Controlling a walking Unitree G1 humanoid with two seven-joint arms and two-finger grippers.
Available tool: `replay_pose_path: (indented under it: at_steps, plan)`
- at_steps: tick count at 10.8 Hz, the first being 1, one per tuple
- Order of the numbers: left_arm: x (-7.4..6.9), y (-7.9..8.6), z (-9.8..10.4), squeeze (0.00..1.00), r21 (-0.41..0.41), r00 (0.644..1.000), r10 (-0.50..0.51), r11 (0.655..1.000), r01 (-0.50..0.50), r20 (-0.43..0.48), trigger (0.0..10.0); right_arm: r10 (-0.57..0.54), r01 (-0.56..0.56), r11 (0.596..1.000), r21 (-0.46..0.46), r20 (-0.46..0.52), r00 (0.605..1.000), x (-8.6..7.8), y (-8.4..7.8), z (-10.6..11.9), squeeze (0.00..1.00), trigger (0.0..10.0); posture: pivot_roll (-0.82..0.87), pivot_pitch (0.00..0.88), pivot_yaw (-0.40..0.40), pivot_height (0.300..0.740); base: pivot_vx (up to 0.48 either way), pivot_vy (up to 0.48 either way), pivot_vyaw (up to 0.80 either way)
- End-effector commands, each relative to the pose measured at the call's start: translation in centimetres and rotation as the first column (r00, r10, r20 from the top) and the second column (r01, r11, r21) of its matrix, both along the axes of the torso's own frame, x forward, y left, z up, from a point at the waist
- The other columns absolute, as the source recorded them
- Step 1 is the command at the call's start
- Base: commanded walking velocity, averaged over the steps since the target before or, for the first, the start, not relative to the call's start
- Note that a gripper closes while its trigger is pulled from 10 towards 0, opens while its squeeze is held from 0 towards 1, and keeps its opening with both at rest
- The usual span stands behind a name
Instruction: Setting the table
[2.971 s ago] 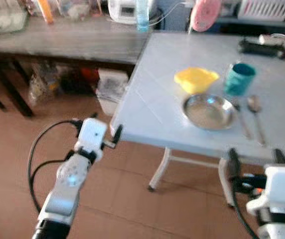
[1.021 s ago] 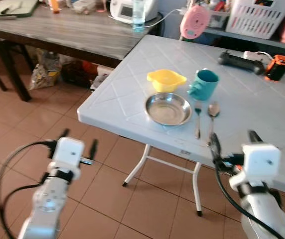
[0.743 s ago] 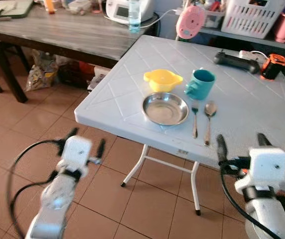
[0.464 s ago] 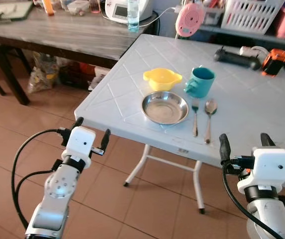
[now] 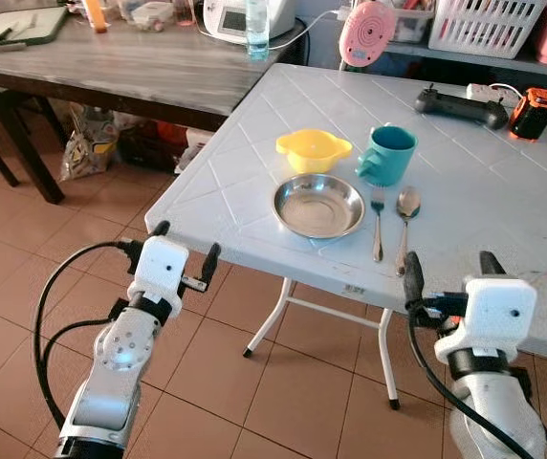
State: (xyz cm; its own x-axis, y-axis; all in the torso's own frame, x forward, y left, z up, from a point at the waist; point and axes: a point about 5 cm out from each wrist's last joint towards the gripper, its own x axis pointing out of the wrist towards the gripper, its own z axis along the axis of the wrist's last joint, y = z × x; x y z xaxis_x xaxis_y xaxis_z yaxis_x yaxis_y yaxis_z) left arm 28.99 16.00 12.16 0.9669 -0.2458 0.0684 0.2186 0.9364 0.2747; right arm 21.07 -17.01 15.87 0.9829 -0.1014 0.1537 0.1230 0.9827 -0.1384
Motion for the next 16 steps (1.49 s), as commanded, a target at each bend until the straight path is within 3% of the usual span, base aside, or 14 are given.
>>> replay_pose_path:
  at_steps: [1,3,6,9,16]
  plan:
    - [0.01,-0.05,-0.29,0.0,-0.01,1.0,0.003,1.0,-0.003,-0.008,10.0,-0.005,0.005,1.0,-0.005,-0.002,1.0,-0.21,-0.22,0.08,0.0,10.0,-0.05,0.096,0.006,0.74,0.0,0.0,0.0]
    - [0.17,-0.6,-0.37,0.0,-0.028,1.0,0.001,1.0,-0.001,-0.006,10.0,0.004,-0.004,1.0,-0.011,-0.01,1.0,-0.04,-0.34,0.3,0.0,10.0,-0.06,0.093,-0.002,0.74,0.0,0.0,0.0]
    - [0.33,-0.92,-0.48,0.0,-0.041,1.0,-0.004,0.999,0.003,-0.024,10.0,-0.016,0.016,1.0,0.001,-0.024,1.0,-0.69,-0.45,0.03,0.0,10.0,-0.07,0.101,0.01,0.74,0.0,0.0,-0.72]
    - [0.28,-0.83,-0.49,0.0,-0.03,1.0,-0.018,0.999,0.017,-0.025,10.0,-0.008,0.009,1.0,0.005,-0.034,0.999,-0.76,-0.09,-0.2,0.0,10.0,-0.07,0.11,0.013,0.74,0.0,0.0,0.0]
    - [0.45,-0.86,-0.42,0.0,-0.023,0.999,-0.02,1.0,0.02,-0.028,10.0,-0.011,0.011,1.0,0.0,-0.037,0.999,-0.8,-0.19,-0.16,0.0,10.0,-0.07,0.114,0.016,0.74,0.0,0.32,0.0]
